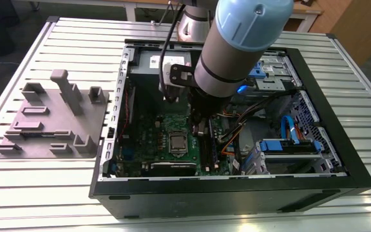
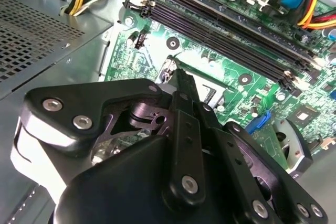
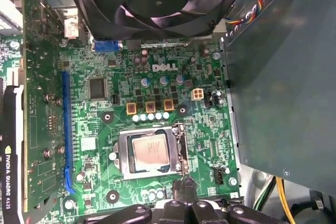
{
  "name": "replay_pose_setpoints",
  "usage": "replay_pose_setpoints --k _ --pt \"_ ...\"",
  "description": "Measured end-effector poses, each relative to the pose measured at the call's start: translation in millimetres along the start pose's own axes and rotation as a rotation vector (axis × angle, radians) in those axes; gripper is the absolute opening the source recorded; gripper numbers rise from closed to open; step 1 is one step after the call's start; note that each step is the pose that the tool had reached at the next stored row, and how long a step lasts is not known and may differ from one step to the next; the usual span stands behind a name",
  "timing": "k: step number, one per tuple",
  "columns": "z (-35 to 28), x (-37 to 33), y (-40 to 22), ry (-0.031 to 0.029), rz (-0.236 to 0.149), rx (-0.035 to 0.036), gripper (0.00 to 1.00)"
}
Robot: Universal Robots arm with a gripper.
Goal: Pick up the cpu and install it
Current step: 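Install the first cpu locking lever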
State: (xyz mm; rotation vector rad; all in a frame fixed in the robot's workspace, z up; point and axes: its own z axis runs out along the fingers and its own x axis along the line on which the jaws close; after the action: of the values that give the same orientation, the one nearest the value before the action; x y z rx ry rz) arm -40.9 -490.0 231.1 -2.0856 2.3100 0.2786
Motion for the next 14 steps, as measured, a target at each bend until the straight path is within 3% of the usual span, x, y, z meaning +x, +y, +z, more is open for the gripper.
replay_pose_setpoints --k 3,5,10,12,14 --pt "0.9 0.1 -0.1 0.0025 -0.023 0.0028 0.1" --pt "1.3 0.2 0.0 0.0101 -0.033 0.0024 0.1" --pt "2.4 0.4 0.4 0.0606 -0.044 0.005 0.1" --pt "3.3 0.5 0.4 0.0736 -0.05 0.0052 0.1" --pt "4.7 0.8 0.4 0.08 -0.058 0.0047 0.1"
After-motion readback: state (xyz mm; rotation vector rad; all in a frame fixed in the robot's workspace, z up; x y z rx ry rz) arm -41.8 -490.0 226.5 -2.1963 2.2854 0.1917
